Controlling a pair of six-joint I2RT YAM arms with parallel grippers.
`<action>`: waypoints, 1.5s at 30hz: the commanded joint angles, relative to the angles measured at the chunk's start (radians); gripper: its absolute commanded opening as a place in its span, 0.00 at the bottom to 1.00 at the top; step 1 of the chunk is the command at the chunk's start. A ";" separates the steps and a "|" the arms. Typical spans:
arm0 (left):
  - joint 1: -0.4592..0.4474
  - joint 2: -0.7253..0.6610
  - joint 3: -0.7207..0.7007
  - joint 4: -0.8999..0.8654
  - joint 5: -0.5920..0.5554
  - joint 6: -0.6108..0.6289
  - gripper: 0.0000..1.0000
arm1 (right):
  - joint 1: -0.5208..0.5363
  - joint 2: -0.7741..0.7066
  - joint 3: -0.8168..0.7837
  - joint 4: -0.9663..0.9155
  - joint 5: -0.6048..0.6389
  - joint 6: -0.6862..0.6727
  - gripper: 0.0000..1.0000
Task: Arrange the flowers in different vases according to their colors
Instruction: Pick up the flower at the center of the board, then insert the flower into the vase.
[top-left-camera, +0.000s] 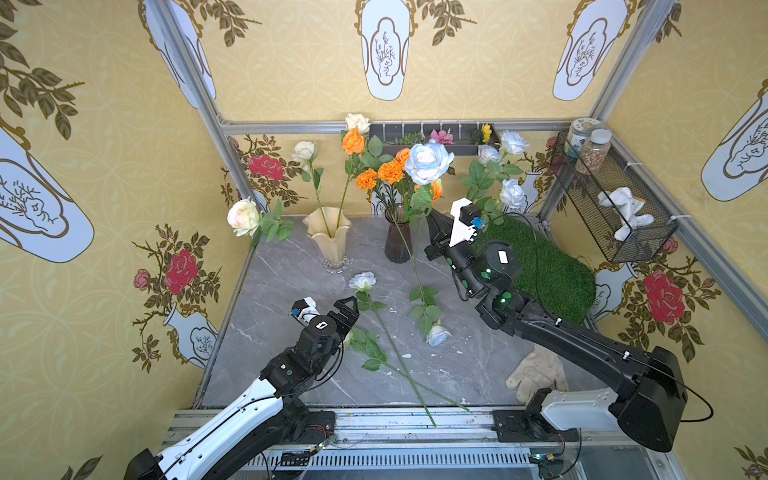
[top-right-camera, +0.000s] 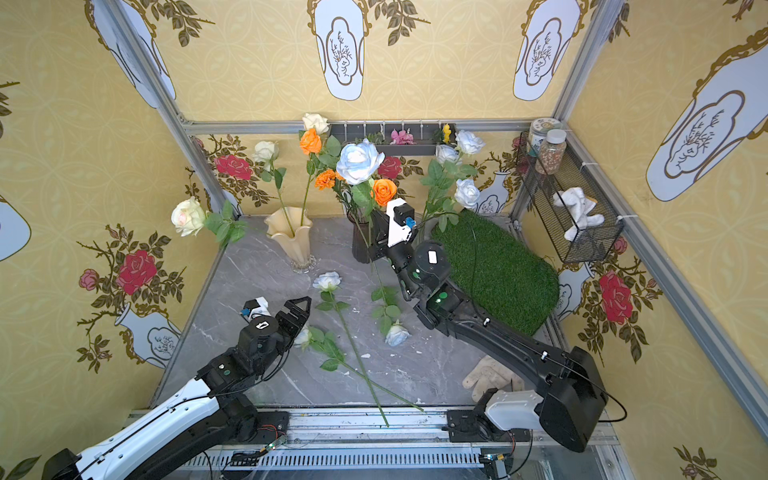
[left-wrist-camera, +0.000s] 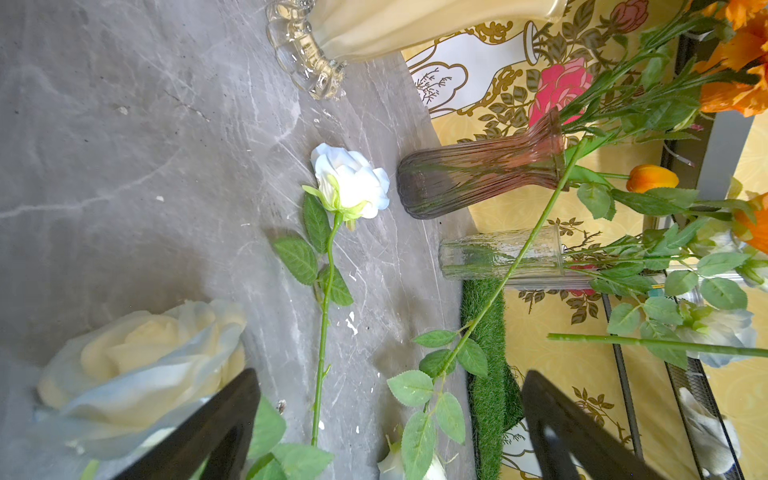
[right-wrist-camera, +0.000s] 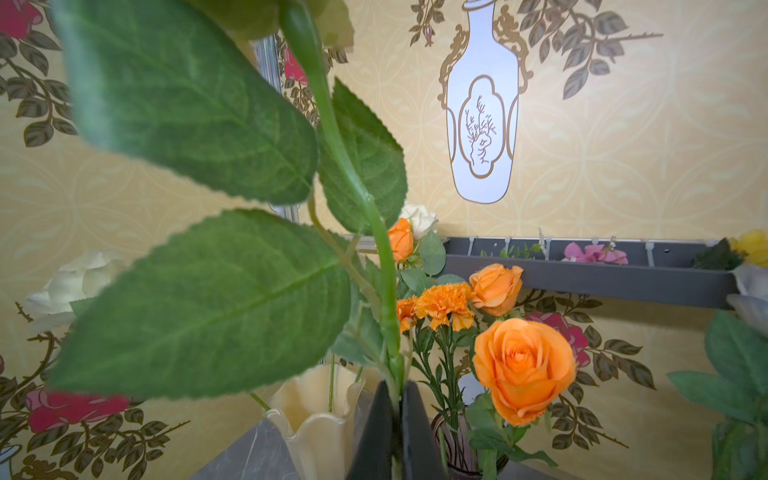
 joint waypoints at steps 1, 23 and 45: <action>0.000 -0.007 -0.010 0.021 0.001 0.006 1.00 | -0.020 -0.035 0.016 0.031 0.014 -0.038 0.00; 0.002 0.090 0.035 0.050 0.010 0.052 1.00 | -0.398 0.247 0.278 0.118 -0.083 0.055 0.00; 0.039 0.170 0.063 0.094 0.047 0.079 1.00 | -0.425 0.410 0.168 0.214 -0.068 0.090 0.63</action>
